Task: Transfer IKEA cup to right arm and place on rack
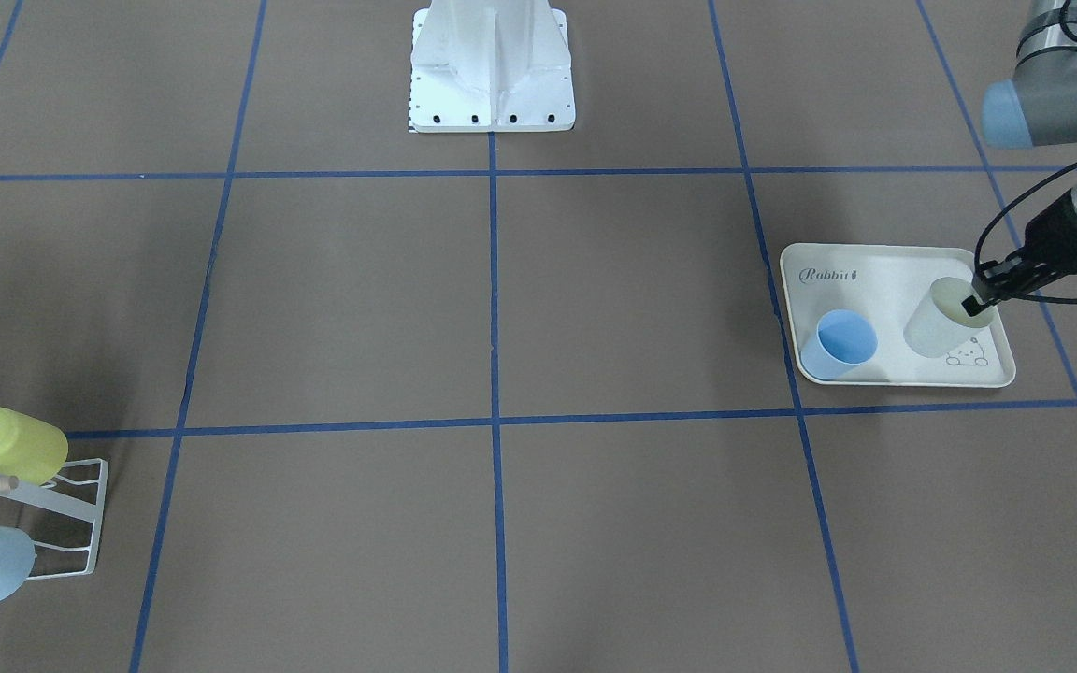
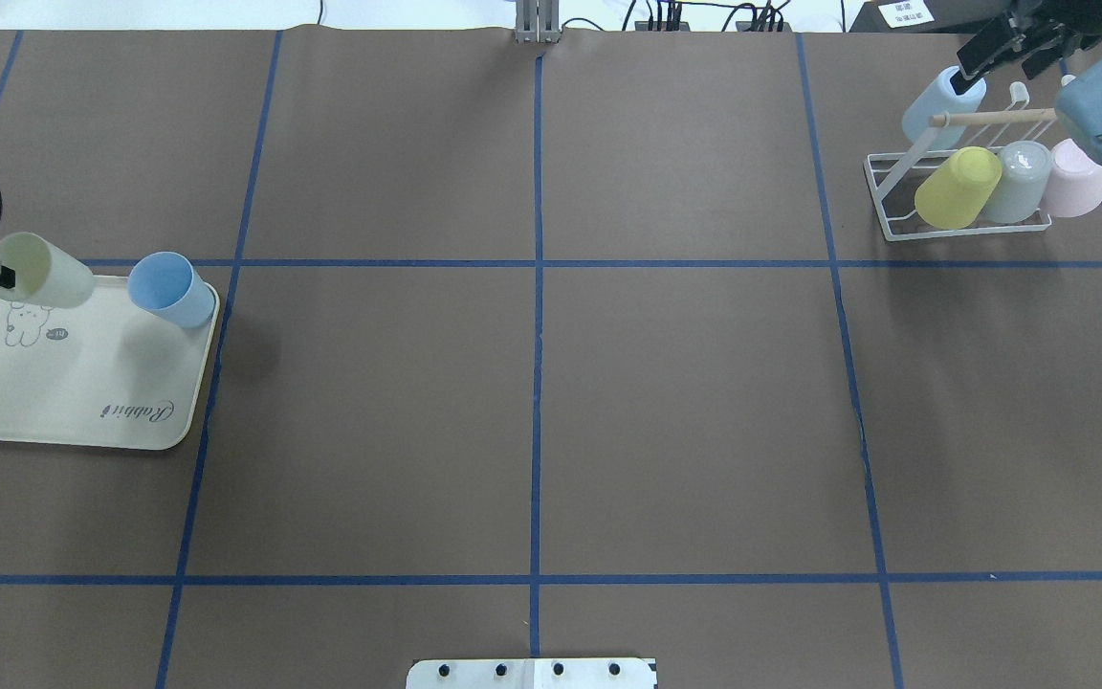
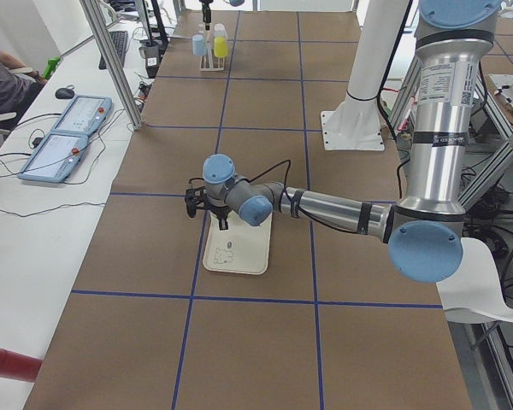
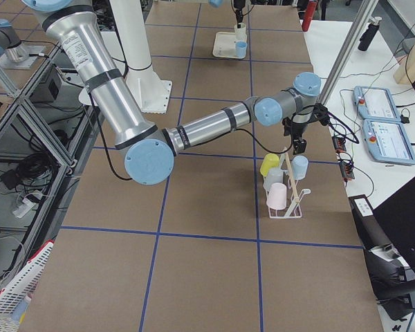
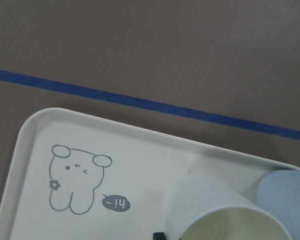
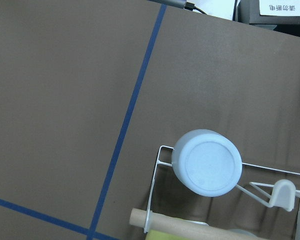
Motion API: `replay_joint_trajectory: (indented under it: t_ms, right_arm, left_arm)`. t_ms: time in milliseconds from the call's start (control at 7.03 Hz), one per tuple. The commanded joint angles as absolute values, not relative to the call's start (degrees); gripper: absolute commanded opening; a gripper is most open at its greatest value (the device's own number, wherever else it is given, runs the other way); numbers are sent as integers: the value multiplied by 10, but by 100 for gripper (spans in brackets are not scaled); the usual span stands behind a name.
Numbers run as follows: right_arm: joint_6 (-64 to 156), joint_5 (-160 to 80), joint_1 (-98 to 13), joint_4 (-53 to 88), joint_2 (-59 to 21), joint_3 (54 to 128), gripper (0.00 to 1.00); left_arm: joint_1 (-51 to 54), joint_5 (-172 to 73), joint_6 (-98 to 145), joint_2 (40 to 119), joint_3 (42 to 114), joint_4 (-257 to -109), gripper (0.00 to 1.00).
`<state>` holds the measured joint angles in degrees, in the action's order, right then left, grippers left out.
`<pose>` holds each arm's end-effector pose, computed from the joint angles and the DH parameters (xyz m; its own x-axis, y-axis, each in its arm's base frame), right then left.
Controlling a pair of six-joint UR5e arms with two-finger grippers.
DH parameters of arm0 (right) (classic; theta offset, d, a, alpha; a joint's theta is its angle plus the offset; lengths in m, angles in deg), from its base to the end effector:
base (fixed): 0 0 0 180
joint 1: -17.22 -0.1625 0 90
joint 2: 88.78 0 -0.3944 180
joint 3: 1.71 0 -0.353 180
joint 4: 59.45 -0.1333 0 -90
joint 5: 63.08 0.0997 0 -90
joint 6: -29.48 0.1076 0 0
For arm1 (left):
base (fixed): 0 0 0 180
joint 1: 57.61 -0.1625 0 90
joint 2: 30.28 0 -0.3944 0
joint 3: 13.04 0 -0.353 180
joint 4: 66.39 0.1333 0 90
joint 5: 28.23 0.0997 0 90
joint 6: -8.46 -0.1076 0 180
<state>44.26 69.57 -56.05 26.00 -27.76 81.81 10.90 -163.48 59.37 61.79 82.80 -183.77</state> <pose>-0.1270 -0.6322 0.3976 0.6607 -0.2724 0.6995 0.0908 0.9540 0.2858 0.1262 -0.4759 0.5123 0.5504 -0.1861 -0.8139 0.2032 0.9754 -0.0857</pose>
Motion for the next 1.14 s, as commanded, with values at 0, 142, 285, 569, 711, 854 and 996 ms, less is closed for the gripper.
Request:
replay_joint_trajectory:
  t_ms: [0,142,285,569,711,854,996]
  right_arm:
    - [466,696,-556,260,-277,834,99]
    - [505,695,-541,260,-274,859,99]
    - [547,694,-527,260,-262,897,99]
    - [634,694,-504,259,-244,974,99]
    - [699,695,-487,259,-243,1016,99]
    - [758,693,-462,245,-243,1049,99]
    - [846,691,-444,182,-244,1057,99]
  left_arm:
    - [166,-1679,593,621,878,-1793,0]
    - [166,-1678,597,630,925,-1750,0]
    - [163,-1682,652,638,956,-1750,0]
    - [118,-1702,779,690,996,-1753,0]
    - [75,-1697,845,712,1030,-1753,0]
    - [52,-1697,942,762,1035,-1752,0]
    - [3,-1697,1022,803,1036,-1754,0]
